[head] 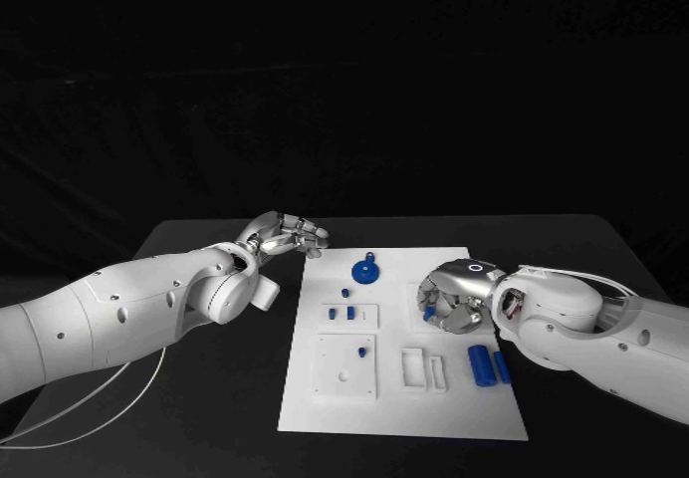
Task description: Assemble the parts on the task board
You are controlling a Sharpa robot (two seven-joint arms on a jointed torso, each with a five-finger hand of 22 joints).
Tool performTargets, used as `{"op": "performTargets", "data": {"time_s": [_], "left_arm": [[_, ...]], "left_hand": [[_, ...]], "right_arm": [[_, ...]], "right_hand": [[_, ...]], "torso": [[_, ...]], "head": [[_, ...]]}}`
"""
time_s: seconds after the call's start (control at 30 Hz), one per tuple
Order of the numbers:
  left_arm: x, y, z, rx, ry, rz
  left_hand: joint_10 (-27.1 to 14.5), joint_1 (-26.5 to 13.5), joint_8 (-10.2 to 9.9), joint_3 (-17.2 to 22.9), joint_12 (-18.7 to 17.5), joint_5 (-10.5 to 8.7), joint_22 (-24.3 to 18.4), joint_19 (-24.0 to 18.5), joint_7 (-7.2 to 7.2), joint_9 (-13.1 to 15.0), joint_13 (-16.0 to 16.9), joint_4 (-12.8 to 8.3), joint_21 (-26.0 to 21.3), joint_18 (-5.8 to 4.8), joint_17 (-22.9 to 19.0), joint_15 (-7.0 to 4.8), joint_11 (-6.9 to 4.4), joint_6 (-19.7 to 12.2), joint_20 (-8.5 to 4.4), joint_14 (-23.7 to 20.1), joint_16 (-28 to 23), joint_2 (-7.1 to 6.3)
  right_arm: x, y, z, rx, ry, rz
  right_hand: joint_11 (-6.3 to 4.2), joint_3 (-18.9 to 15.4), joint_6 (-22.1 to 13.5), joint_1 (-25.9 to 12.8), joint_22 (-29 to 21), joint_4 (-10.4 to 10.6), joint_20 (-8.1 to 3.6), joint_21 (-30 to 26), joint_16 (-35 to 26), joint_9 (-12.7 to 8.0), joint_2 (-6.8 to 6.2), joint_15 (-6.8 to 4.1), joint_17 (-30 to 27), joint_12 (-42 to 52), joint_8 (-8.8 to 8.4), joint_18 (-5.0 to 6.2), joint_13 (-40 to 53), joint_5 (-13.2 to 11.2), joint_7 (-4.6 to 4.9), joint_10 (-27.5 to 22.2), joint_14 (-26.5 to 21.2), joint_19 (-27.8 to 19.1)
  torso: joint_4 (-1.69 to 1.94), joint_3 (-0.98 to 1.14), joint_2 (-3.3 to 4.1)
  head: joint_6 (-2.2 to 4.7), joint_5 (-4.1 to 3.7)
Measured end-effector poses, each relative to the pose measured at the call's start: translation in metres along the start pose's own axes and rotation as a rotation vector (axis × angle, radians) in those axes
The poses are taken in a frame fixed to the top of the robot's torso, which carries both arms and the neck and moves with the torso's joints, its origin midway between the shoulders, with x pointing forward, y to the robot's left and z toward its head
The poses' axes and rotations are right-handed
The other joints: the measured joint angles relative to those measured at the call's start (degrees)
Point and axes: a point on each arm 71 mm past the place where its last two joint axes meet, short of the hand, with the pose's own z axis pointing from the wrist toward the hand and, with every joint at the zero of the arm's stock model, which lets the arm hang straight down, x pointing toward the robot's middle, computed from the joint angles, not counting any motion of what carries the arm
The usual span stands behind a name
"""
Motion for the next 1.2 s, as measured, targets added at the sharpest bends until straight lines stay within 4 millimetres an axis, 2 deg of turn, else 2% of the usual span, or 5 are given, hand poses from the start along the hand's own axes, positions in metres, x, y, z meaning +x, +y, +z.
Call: {"op": "performTargets", "data": {"time_s": [0.3,0.5,0.73,0.93,1.2], "left_arm": [[0.0,0.0,0.0,0.0,-0.001,0.0],[0.0,0.0,0.0,0.0,-0.001,0.0],[0.0,0.0,0.0,0.001,-0.001,0.0],[0.0,0.0,0.0,0.001,-0.001,0.0],[0.001,0.0,0.0,0.002,0.002,-0.001]], "left_hand": [[0.0,0.0,0.0,0.0,0.0,0.0,0.0,0.0,0.01,0.0,0.0,0.0,0.0,0.0,0.1,0.0,0.0,0.0,0.0,0.0,0.0,0.0],[0.0,0.0,0.0,0.0,0.0,0.0,0.0,0.0,0.01,0.0,0.0,0.0,0.0,0.0,0.1,0.0,0.0,0.0,0.0,0.0,0.0,0.0],[0.0,0.0,0.0,0.0,0.0,0.0,0.0,0.0,0.02,0.0,0.0,0.0,0.0,0.0,0.2,0.0,0.0,0.0,0.0,0.0,-0.2,0.0],[0.0,0.0,0.0,0.0,0.0,0.0,0.1,0.0,0.02,0.0,0.0,0.0,0.0,0.0,0.2,0.0,-0.01,0.0,0.0,0.0,-0.2,0.0],[0.0,0.0,0.0,0.0,0.0,0.0,0.1,0.0,0.02,0.0,0.0,0.0,0.0,0.0,0.3,0.0,-0.01,0.0,0.0,0.0,-0.2,0.0]], "right_arm": [[0.0,0.001,0.001,0.001,-0.003,-0.006],[0.0,0.004,0.001,0.005,-0.019,-0.021],[-0.003,0.008,-0.001,0.006,-0.055,-0.027],[-0.008,0.018,-0.004,-0.021,-0.126,-0.008],[-0.017,0.03,-0.006,-0.064,-0.218,0.029]], "right_hand": [[-0.01,0.1,0.4,-0.5,0.3,0.1,-0.2,0.1,0.0,0.1,-0.46,-0.18,0.0,0.0,0.01,0.0,0.6,0.0,0.01,0.2,0.2,0.2],[-0.8,3.6,2.8,0.1,0.5,0.1,-0.21,0.2,0.3,0.4,0.08,-0.76,-0.1,1.4,1.27,0.0,1.6,-0.1,-0.94,2.2,0.5,0.4],[-0.92,6.5,4.1,0.1,0.9,0.0,-0.51,0.6,0.9,0.9,0.08,-1.31,-0.1,2.2,1.94,0.0,3.2,-0.2,-1.62,2.6,0.9,0.7],[-0.92,7.2,4.1,0.1,1.1,-0.1,-0.66,0.6,0.9,0.9,0.07,-1.31,-0.1,2.3,1.95,0.0,3.7,0.2,-1.66,2.6,0.9,0.9],[-1.15,7.8,4.7,0.1,1.2,-0.3,-0.83,0.8,1.3,0.9,0.06,-1.34,-0.1,2.5,1.94,-0.06,3.9,0.2,-1.69,2.9,0.9,1.1]], "torso": [[0.01,0.01,-0.01],[0.01,0.01,-0.01],[0.01,0.02,-0.02],[0.01,0.02,-0.03],[0.01,0.02,-0.03]], "head": [[-0.16,0.08],[-0.2,0.08],[-0.2,0.1],[-0.16,-0.17],[-0.13,0.1]]}}
